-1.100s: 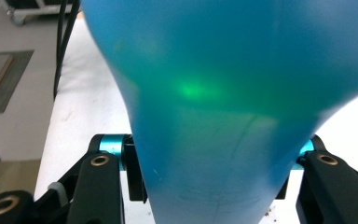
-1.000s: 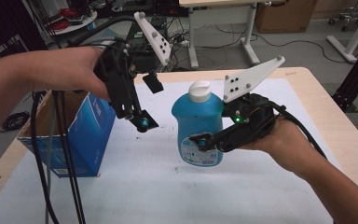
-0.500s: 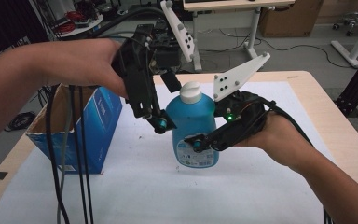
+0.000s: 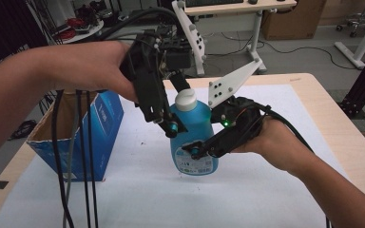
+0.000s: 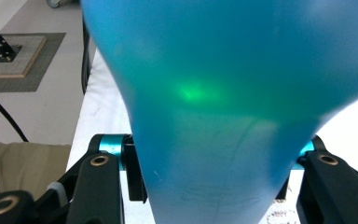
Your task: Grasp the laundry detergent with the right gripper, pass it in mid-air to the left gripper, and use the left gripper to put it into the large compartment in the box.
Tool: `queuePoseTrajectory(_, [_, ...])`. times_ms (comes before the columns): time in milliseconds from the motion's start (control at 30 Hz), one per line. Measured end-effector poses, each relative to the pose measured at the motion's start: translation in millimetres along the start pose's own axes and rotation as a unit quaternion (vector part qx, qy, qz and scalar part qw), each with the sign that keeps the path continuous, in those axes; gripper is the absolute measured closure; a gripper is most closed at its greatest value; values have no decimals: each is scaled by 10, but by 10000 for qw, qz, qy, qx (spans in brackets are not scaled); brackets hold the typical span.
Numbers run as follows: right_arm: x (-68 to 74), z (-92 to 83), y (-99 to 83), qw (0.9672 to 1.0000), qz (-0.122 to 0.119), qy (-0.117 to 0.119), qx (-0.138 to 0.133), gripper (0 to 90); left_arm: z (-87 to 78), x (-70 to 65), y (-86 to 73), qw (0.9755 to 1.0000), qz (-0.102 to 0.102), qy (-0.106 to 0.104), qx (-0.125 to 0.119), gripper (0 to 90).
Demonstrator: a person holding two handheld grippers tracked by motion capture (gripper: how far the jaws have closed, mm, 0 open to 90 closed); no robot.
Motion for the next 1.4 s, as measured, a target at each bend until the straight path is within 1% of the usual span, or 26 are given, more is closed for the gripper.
queuePoseTrajectory(67, [4,5,5,10000,14,8,-5,460,16,-4,4,10000,-19,-5,19,16])
queuePoseTrajectory(100, [11,12,15,10000,22,31,-3,460,46,-5,11,10000,-19,27,45,16])
queuePoseTrajectory(233, [22,14,34,10000,16,69,8,460,99,-11,12,10000,-36,5,75,16])
queuePoseTrajectory(267, [22,14,38,10000,8,81,-1,460,118,-16,12,9999,-27,-33,101,16])
queuePoseTrajectory(300, [25,11,44,10000,44,77,-9,460,147,-26,18,9999,13,-22,146,16])
queuePoseTrajectory(367, [23,8,44,10000,44,71,-11,460,156,-26,23,9999,18,-23,155,17])
queuePoseTrajectory(400, [19,6,41,9999,53,100,-1,460,157,-27,26,9999,22,-92,124,35])
queuePoseTrajectory(467, [16,7,36,9999,54,91,16,460,155,-16,21,9999,32,-127,98,96])
queuePoseTrajectory(533, [15,10,32,9999,62,96,28,459,164,-9,8,9998,28,-140,138,99])
queuePoseTrajectory(567, [16,13,30,9999,70,103,28,459,167,-7,1,9997,58,-166,154,116])
queuePoseTrajectory(667, [11,21,30,9999,44,101,27,459,179,-11,-9,9996,94,-209,136,142])
queuePoseTrajectory(733, [9,33,30,9999,61,112,43,459,182,-14,-11,9997,110,-194,127,165])
queuePoseTrajectory(900, [1,52,30,9999,53,128,29,459,172,-25,-19,9993,248,-257,89,252])
queuePoseTrajectory(1167, [-1,63,31,9999,41,137,62,460,193,-34,-17,9991,309,-274,137,291])
queuePoseTrajectory(1233, [-1,59,30,9999,38,139,78,459,197,-37,-13,9989,354,-255,140,297])
queuePoseTrajectory(1333, [6,61,29,9999,33,139,88,459,197,-28,-20,9990,383,-220,110,343])
queuePoseTrajectory(1400, [7,64,29,9998,43,148,91,459,201,-28,-21,9989,396,-207,128,353])
Point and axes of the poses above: each handheld gripper's, and its own axes: z roughly forward along the jaws, y roughly out of its top, x roughly to its left, the point moved 2 cm from there along z, roughly forward along the jaws, and after that the axes turned 11 degrees about y, right-handed, at the moved point
